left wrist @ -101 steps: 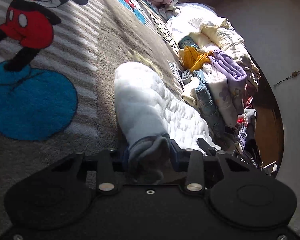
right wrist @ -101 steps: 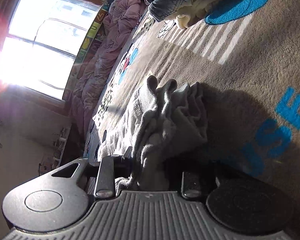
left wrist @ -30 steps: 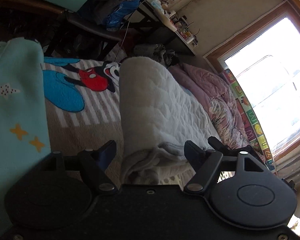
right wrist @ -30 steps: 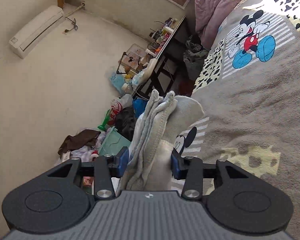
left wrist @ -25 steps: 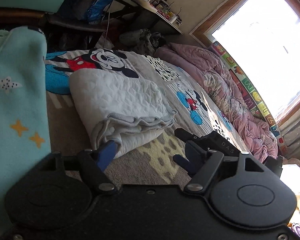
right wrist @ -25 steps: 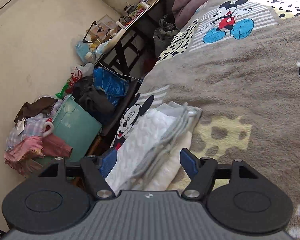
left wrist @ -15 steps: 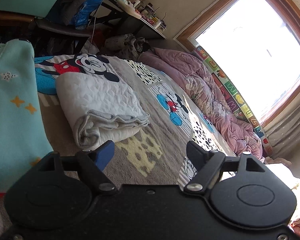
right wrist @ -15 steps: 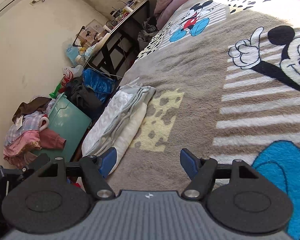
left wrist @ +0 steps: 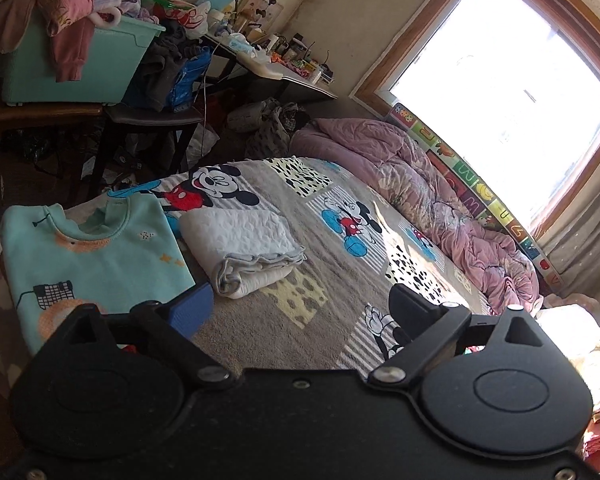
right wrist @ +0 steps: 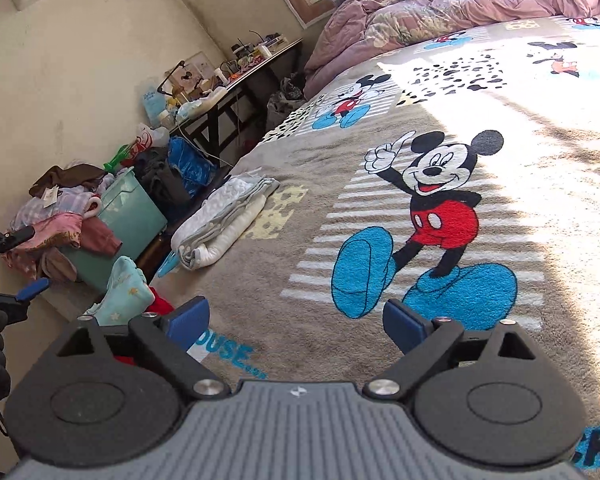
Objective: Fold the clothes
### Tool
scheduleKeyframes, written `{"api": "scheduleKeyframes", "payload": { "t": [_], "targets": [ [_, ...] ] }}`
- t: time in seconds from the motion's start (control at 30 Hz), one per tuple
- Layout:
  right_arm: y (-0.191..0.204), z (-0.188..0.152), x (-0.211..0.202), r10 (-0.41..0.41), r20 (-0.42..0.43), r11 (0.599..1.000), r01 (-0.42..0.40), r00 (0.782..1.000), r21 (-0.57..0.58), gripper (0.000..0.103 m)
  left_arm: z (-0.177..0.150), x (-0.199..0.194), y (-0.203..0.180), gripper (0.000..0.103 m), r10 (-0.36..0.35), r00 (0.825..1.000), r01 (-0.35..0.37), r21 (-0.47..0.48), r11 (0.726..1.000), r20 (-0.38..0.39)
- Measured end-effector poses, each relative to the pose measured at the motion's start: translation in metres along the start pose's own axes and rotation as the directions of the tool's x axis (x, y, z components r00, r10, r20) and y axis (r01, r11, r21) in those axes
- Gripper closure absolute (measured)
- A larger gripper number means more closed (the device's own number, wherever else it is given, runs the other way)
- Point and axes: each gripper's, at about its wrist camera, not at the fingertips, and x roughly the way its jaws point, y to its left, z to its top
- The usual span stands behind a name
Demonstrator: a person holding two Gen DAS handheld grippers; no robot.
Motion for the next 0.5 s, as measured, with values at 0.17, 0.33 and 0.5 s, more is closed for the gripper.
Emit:
{"api": "scheduleKeyframes", "payload": {
  "t": [0.17,0.33,0.5],
  "targets": [
    [0.028,-0.001,-0.046,0.02,0.038,0.999,-0.019,0.999,-0.048,0.001,-0.025,-0.017,-0.07,0.0,0.03,0.995,-0.007,0.225,0.974,-0.099],
    [0.066,0.011,-0.067,-0.011,0.059,0.992,0.018,0.998,-0.125,0.0,-0.049,-0.017,-0.094,0.0,0.148,0.988,-0.119,0.383,0.916,-0.049],
    [0.108,0.035,-0.043,-0.059,0.03,0.981,0.063,0.998,-0.185,0.0,-0.066,-0.002,-0.09,0.0,0.273,0.962,-0.247,0.441,0.863,0.003]
  ]
}}
